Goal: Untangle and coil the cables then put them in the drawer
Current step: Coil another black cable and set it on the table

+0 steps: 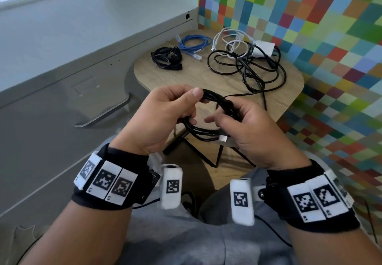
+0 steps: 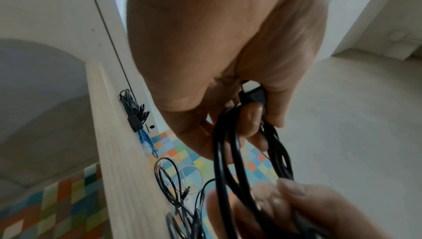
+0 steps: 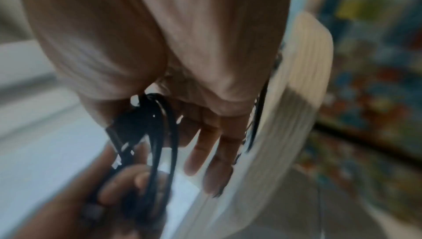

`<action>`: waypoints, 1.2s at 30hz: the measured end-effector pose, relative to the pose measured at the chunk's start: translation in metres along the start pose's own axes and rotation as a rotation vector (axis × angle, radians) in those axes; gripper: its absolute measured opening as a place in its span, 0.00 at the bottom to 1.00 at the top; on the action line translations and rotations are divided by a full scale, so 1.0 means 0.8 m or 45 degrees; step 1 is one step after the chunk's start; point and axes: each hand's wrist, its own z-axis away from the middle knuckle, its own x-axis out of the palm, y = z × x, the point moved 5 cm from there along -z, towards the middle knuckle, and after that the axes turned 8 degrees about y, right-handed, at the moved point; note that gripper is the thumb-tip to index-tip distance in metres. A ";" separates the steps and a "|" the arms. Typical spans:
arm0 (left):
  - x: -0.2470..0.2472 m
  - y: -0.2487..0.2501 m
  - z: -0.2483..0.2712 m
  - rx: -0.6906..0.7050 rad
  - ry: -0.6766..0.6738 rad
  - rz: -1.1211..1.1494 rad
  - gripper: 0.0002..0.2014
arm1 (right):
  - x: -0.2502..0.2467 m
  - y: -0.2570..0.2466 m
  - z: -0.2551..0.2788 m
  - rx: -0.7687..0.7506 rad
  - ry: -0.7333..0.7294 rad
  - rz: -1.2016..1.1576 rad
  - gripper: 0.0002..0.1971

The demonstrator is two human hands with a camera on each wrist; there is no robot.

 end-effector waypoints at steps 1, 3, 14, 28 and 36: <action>-0.001 0.000 0.000 0.014 -0.008 -0.038 0.10 | -0.004 0.000 0.001 -0.051 0.031 0.095 0.10; -0.001 -0.002 0.000 0.016 -0.042 -0.047 0.07 | -0.013 0.003 0.001 -0.060 0.108 0.113 0.04; -0.002 -0.005 -0.002 -0.003 0.171 -0.351 0.05 | -0.024 0.017 -0.005 0.042 0.349 -0.122 0.06; -0.008 -0.007 -0.003 0.036 0.281 -0.372 0.08 | -0.029 0.015 -0.005 -0.098 0.522 -0.119 0.12; -0.007 -0.008 -0.006 0.116 0.278 -0.355 0.11 | -0.030 -0.006 0.001 -0.267 0.417 0.167 0.10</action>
